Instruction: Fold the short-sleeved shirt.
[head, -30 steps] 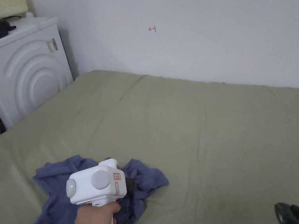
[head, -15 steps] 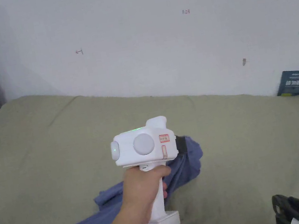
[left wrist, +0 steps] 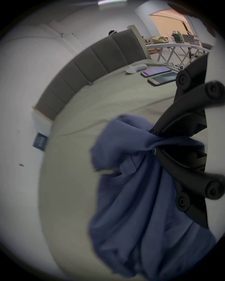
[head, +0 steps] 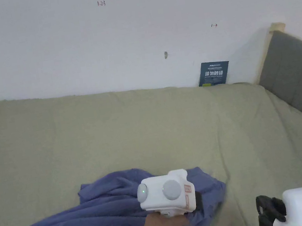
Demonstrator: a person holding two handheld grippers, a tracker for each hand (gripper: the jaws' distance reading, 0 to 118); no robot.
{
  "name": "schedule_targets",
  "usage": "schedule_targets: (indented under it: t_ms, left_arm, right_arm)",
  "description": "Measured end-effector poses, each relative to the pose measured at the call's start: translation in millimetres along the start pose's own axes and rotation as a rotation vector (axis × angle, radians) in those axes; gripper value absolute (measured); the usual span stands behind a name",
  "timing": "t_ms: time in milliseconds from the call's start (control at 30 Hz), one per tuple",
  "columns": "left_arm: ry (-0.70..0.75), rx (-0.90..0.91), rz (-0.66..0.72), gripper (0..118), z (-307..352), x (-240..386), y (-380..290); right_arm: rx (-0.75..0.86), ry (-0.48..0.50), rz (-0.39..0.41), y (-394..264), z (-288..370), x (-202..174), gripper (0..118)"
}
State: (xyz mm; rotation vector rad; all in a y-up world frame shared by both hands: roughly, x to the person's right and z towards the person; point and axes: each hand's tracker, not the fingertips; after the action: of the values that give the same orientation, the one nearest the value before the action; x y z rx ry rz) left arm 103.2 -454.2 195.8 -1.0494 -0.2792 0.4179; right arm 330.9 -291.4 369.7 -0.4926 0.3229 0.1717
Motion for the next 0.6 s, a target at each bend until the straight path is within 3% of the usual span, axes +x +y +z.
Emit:
schedule_targets:
  t_ms: [67,100,133,200,233,367,400,433,467,500,533,567,600]
  left_arm:
    - [-0.003,0.001,0.046,8,-16,-3,-9]
    - [-0.026,0.035,0.053,17,-11,-4,-9]
    - [-0.024,0.069,0.036,39,0,-5,-11]
    - [-0.067,0.172,-0.009,118,23,-3,-18]
    - [-0.123,0.253,-0.04,117,48,-2,-29]
    - [-0.09,0.354,-0.1,118,173,-10,-29]
    - [-0.055,0.354,-0.127,118,173,4,-102]
    - [0.003,0.353,-0.142,118,189,0,-120]
    - [0.08,0.355,-0.154,115,206,-6,-140]
    - [0.196,0.333,-0.149,98,209,-37,-153]
    - [0.264,0.3,-0.128,56,212,-67,-163]
    - [0.283,0.276,-0.093,0,222,-85,-174]
    - [0.303,0.258,-0.039,2,231,-108,-182]
  right_arm:
    - [-0.012,-0.005,0.004,1,0,6,0]
    - [-0.021,-0.005,0.009,1,0,9,0]
    - [-0.025,-0.009,0.016,2,0,10,0]
    - [-0.015,-0.011,0.019,2,3,10,0]
    - [-0.011,-0.002,0.012,3,5,9,0]
    - [0.004,0.019,0.014,2,8,-7,0]
    - [0.007,0.031,0.012,2,7,-13,0]
    - [0.01,0.048,0.006,1,7,-20,0]
    - [0.012,0.063,-0.001,0,5,-27,0]
    - [0.008,0.082,-0.007,0,3,-36,0]
    - [0.003,0.101,-0.01,1,1,-46,0]
    - [0.002,0.125,-0.002,0,0,-56,0]
    - [0.006,0.147,0.01,-1,0,-66,0]
